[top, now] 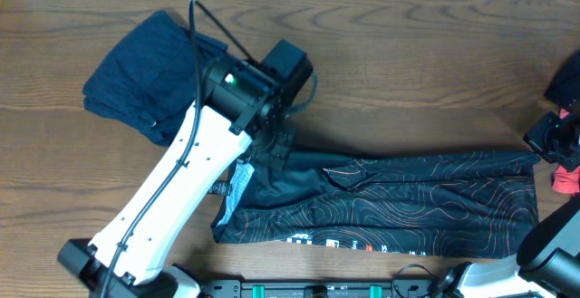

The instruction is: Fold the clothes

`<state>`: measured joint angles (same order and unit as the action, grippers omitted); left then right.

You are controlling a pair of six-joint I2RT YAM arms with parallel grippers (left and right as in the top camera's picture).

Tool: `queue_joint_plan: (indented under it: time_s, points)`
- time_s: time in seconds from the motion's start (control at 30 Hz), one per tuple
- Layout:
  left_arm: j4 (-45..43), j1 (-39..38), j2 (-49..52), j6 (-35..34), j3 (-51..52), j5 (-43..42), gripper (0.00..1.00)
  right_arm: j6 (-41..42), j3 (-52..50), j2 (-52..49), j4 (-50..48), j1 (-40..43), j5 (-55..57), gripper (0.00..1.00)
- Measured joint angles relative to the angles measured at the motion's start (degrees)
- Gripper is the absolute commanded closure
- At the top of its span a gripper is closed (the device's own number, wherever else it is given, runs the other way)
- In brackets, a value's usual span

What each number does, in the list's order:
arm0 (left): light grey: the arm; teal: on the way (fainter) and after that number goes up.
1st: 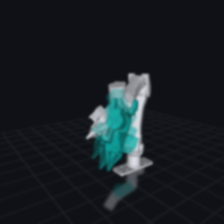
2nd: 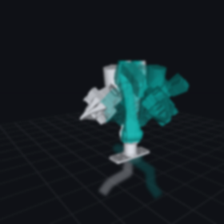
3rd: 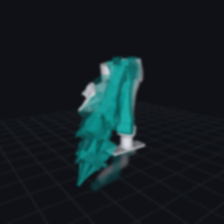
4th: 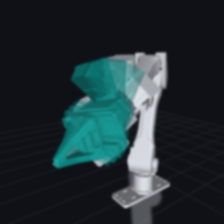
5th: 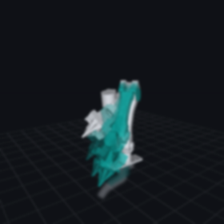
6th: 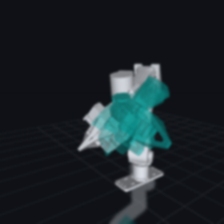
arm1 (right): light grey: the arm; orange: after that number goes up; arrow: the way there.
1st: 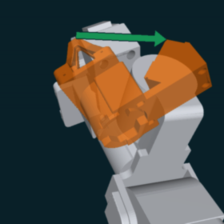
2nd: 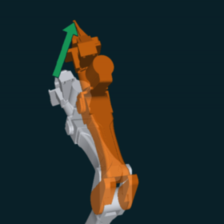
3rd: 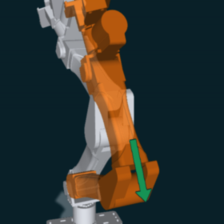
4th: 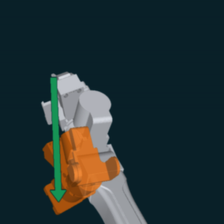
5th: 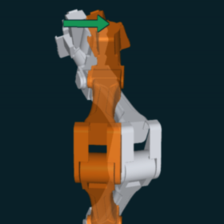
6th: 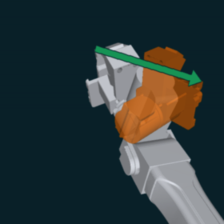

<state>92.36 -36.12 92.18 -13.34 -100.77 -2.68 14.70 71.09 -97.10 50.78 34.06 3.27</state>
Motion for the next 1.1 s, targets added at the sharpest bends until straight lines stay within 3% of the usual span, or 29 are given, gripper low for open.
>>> queue_joint_plan:
  time_s: [0.53, 0.73, 1.1]
  points:
    - [0.0, -5.0, -12.5, -8.2, 9.8, -7.3, 0.94, 0.0, 0.0, 0.0, 0.3, 0.0, 0.0, 0.99]
    - [-0.1, -9.3, -13.3, -10.9, 13.6, -7.9, 0.94, 0.0, 0.0, 0.0, 0.4, 0.0, 0.0, 0.99]
    - [-5.0, -10.2, -13.3, -12.1, 25.1, -5.1, 0.93, 0.0, 0.0, 0.0, 0.9, 0.0, 0.0, 0.99]
